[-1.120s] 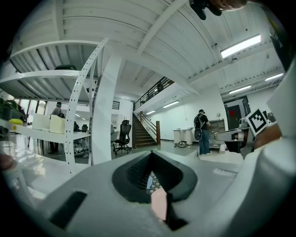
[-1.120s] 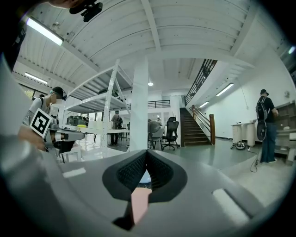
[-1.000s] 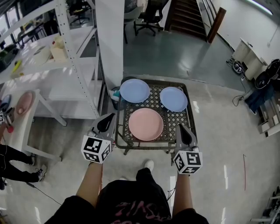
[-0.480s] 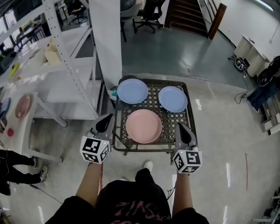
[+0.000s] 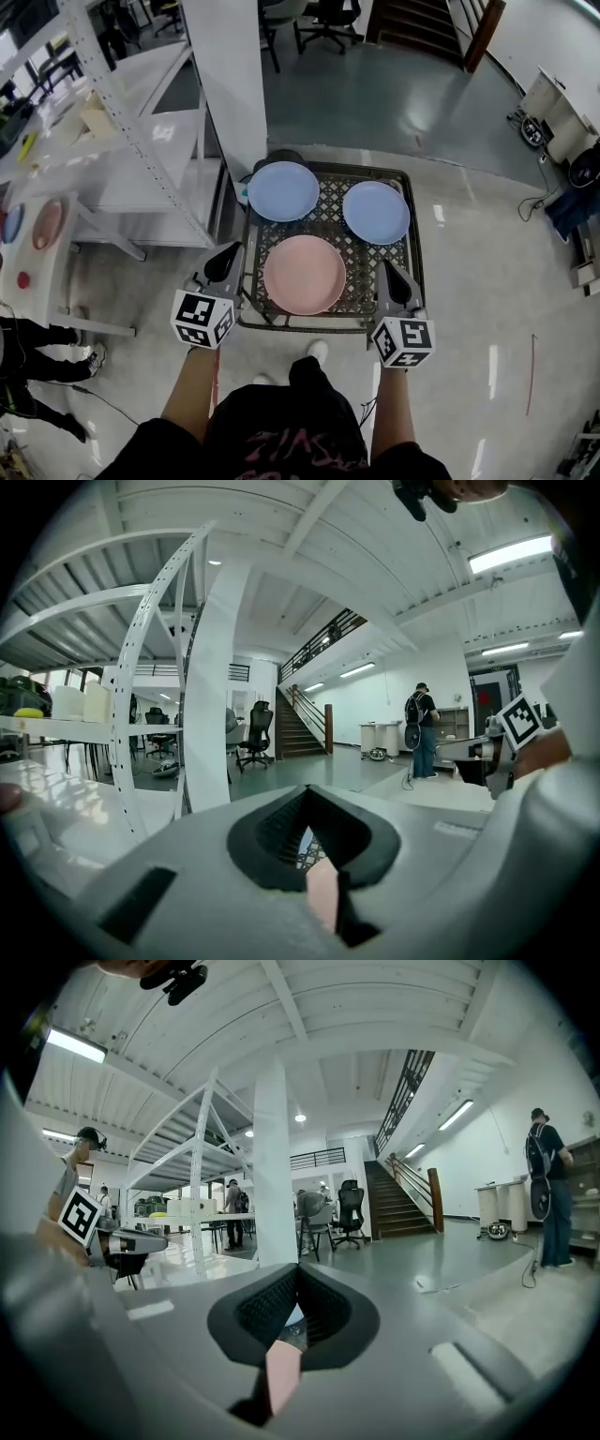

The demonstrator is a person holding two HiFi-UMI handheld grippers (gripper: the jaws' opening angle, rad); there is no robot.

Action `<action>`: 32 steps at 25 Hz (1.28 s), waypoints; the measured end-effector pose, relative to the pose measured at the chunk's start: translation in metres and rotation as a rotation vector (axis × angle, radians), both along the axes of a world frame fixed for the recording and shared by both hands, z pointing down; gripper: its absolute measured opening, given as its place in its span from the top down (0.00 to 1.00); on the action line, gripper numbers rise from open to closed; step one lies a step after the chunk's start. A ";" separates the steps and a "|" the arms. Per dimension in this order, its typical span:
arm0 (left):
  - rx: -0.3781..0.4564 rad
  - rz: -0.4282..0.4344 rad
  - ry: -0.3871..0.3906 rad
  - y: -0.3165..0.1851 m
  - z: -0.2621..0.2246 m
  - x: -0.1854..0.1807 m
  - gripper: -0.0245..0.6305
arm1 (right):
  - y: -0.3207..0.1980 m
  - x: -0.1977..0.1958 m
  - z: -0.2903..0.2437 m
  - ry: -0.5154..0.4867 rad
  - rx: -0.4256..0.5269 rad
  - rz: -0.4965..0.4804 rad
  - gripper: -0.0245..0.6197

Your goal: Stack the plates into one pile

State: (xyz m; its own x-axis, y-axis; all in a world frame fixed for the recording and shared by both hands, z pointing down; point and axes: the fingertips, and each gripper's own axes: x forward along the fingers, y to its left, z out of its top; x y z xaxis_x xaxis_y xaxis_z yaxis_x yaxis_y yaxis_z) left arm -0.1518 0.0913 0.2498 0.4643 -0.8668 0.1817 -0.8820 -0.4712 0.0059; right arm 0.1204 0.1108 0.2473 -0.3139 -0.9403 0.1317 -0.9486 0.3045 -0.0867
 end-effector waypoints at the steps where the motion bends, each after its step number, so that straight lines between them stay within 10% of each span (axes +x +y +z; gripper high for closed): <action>1: -0.006 -0.006 -0.003 -0.005 0.002 0.003 0.98 | -0.007 0.003 0.002 -0.002 -0.005 -0.007 0.94; 32: -0.131 -0.123 -0.091 -0.066 0.045 0.060 0.97 | -0.099 0.051 0.065 -0.102 -0.126 -0.135 0.94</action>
